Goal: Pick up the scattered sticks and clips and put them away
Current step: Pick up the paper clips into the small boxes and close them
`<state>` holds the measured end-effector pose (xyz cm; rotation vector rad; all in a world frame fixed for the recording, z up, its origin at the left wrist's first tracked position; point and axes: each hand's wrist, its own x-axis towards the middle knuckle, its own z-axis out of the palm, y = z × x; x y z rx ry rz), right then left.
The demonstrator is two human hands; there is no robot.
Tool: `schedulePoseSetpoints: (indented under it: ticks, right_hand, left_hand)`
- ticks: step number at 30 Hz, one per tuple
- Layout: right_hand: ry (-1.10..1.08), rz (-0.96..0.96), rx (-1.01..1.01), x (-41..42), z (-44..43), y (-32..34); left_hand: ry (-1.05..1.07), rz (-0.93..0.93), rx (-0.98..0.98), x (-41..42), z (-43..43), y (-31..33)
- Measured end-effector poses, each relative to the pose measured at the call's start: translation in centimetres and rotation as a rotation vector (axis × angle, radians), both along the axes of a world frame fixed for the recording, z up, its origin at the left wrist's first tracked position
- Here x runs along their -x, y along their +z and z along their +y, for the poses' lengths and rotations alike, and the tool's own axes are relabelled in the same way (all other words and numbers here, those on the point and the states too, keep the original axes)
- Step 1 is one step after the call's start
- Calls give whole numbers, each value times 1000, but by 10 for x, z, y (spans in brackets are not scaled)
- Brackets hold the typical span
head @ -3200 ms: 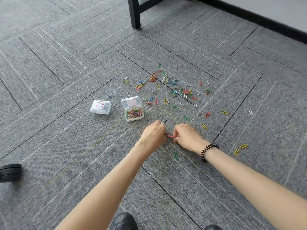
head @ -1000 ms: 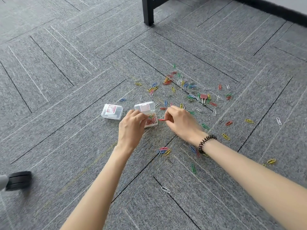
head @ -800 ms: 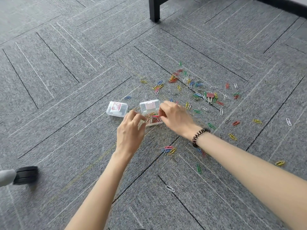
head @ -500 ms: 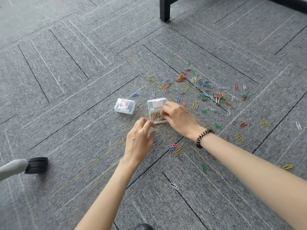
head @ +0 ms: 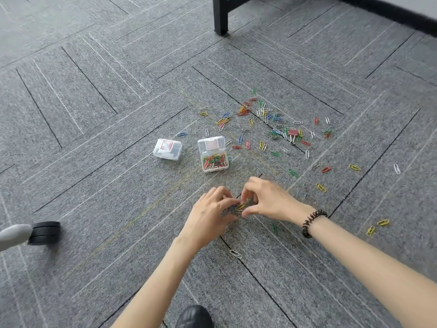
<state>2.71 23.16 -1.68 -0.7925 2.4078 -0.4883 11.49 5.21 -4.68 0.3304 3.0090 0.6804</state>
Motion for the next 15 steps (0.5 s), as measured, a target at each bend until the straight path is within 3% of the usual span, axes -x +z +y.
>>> schedulePoseSetpoints:
  ticks: [5, 15]
  right_hand:
    - [-62, 55, 22, -11, -3, -5]
    - [67, 136, -53, -20, -18, 6]
  left_hand:
    - [101, 31, -40, -4, 10, 4]
    - [358, -302, -71, 6, 7, 12]
